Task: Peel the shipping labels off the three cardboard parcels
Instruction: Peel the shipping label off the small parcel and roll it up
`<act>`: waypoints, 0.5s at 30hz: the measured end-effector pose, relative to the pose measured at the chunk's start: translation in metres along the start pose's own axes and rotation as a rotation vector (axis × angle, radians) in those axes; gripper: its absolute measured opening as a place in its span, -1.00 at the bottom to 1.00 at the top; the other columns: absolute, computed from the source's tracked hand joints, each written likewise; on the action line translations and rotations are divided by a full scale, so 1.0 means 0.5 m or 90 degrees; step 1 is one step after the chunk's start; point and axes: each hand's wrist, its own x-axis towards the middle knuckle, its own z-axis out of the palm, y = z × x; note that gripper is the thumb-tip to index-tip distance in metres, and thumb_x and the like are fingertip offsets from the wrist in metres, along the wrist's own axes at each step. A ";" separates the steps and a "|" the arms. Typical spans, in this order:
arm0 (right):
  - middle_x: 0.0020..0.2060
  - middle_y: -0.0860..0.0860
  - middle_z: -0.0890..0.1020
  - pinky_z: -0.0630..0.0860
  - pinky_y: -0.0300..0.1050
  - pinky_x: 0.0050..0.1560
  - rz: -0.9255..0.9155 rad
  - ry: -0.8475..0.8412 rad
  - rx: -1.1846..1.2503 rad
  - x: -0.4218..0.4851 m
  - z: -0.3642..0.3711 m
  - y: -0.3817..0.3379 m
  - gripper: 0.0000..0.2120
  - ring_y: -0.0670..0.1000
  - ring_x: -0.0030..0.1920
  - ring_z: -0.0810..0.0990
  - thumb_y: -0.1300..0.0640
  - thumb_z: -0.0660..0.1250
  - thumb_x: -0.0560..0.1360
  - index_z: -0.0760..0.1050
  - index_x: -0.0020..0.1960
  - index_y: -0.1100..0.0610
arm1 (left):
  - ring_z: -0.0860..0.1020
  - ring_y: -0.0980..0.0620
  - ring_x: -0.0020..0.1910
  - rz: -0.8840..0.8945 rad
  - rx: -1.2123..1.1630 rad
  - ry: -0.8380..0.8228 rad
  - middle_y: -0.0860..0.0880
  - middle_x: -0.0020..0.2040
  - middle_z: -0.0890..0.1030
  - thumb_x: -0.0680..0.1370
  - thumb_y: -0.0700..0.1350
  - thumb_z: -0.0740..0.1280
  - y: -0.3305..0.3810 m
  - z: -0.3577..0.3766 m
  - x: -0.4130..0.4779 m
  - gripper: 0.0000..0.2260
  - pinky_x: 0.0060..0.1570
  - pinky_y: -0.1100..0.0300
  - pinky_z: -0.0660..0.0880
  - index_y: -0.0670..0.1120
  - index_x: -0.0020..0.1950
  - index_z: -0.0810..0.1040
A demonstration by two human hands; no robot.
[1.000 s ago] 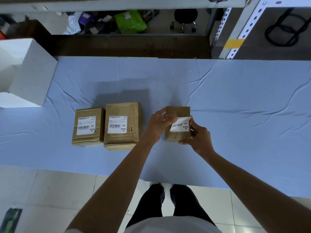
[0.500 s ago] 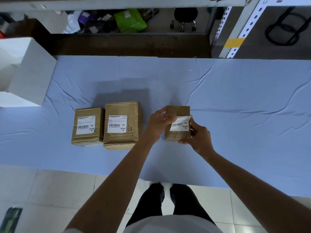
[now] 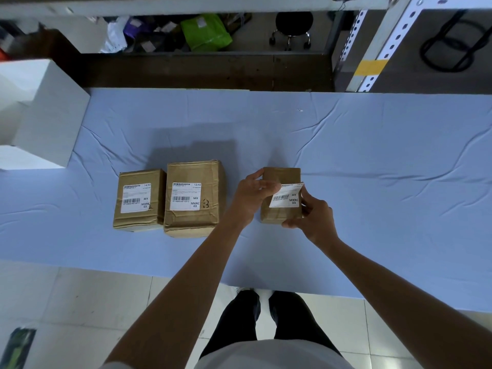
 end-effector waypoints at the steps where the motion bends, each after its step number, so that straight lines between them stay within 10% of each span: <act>1: -0.07 -0.15 0.67 0.49 -0.53 -0.19 -0.001 0.000 -0.002 0.000 0.000 0.000 -0.14 -0.22 -0.13 0.64 0.28 0.61 0.17 0.39 0.41 0.01 | 0.63 -0.09 -0.02 -0.001 0.001 -0.001 -0.11 -0.02 0.68 0.46 -0.23 0.45 0.000 0.000 -0.001 -0.69 0.15 -0.11 0.53 -0.16 0.19 0.58; 15: -0.02 -0.11 0.70 0.50 -0.52 -0.16 -0.004 0.001 -0.011 0.001 0.001 0.001 -0.11 -0.20 -0.10 0.66 0.28 0.61 0.18 0.37 0.43 -0.01 | 0.61 -0.21 0.05 -0.006 -0.016 0.008 -0.28 0.10 0.63 0.46 -0.28 0.43 0.006 0.006 -0.007 -0.64 0.21 -0.16 0.50 -0.23 0.25 0.53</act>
